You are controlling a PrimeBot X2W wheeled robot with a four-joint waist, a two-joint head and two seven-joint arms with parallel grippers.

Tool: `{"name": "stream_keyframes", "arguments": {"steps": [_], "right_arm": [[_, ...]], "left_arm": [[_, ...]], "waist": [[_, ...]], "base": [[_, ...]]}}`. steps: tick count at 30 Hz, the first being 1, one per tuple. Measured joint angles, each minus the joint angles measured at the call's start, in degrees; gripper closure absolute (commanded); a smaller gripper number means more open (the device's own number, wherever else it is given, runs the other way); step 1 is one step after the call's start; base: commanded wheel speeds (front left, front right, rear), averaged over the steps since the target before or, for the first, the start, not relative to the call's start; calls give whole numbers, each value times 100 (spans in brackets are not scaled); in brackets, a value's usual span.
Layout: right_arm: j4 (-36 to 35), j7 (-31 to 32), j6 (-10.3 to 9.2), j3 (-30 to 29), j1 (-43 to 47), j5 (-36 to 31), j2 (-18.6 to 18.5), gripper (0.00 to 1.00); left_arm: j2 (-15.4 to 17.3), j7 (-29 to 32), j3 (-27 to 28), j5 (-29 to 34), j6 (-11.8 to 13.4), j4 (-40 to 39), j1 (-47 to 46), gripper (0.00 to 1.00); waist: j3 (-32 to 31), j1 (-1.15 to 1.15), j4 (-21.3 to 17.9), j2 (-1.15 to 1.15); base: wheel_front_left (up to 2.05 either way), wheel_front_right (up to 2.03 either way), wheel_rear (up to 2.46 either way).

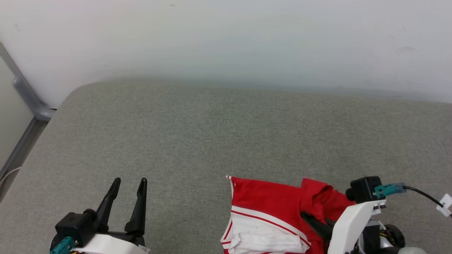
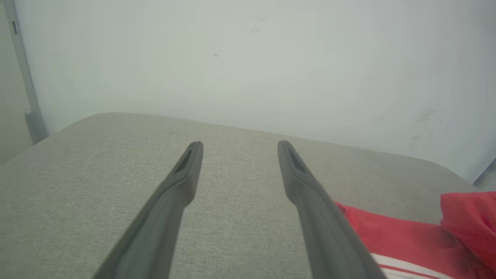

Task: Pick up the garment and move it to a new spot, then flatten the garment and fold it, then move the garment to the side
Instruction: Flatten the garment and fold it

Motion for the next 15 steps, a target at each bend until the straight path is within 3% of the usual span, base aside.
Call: {"name": "stream_keyframes", "arguments": {"steps": [6, 14, 15], "right_arm": [[565, -466, 0, 655, -281, 694, 9, 100], [1547, -1091, 0, 1198, -730, 768, 13, 100], [1667, -1161, 0, 1243, -769, 734, 13, 88]], "left_arm": [[-38, 0, 27, 42, -49, 55, -5, 0], [-101, 0, -3, 98, -102, 114, -104, 0], [-108, 0, -7, 99, -103, 119, -108, 0]], "waist": [[16, 0, 136, 0], [93, 0, 316, 0], [109, 0, 334, 0]], "base": [[0, 0, 0], [0, 0, 0], [0, 0, 0]]}}
